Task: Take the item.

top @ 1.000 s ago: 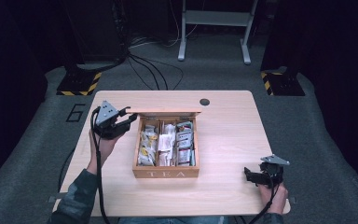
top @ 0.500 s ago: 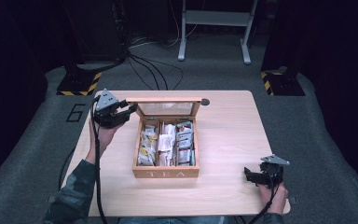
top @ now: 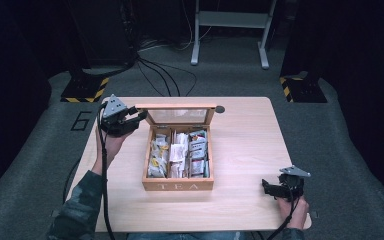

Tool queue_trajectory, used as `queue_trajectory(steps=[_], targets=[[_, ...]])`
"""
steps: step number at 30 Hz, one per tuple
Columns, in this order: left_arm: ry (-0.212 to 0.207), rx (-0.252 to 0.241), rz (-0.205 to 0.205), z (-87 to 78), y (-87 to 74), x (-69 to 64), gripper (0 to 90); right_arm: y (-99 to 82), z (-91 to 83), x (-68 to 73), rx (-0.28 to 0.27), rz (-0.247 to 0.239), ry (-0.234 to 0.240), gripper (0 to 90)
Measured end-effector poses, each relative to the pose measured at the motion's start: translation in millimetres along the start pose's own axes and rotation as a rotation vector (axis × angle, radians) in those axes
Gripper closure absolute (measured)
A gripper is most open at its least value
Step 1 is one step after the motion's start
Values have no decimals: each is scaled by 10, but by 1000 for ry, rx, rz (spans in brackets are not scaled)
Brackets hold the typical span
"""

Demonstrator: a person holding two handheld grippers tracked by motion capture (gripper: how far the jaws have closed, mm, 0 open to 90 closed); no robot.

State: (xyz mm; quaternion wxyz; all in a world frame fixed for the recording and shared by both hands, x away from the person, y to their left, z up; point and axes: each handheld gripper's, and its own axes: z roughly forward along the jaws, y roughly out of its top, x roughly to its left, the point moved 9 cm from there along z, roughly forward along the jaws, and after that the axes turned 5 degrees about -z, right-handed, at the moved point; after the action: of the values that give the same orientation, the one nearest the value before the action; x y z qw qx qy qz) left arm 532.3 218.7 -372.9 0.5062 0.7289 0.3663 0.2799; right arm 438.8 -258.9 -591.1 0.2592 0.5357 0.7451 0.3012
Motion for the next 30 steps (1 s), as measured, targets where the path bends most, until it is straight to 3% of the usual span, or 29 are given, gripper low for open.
queue_trajectory(steps=[12, 16, 22, 30], targets=[[3, -12, -10, 11, 6, 10, 630, 3, -2, 5, 0, -2, 5, 61], [3, -12, -7, 9, 5, 10, 629, 14, -17, 28, -3, -24, -8, 84], [1, -8, -1, 4, 2, 7, 630, 63, -37, 86, 11, 6, 51, 52], [0, -6, -1, 1, -1, 3, 630, 347, -184, 352, -7, -5, 171, 36]])
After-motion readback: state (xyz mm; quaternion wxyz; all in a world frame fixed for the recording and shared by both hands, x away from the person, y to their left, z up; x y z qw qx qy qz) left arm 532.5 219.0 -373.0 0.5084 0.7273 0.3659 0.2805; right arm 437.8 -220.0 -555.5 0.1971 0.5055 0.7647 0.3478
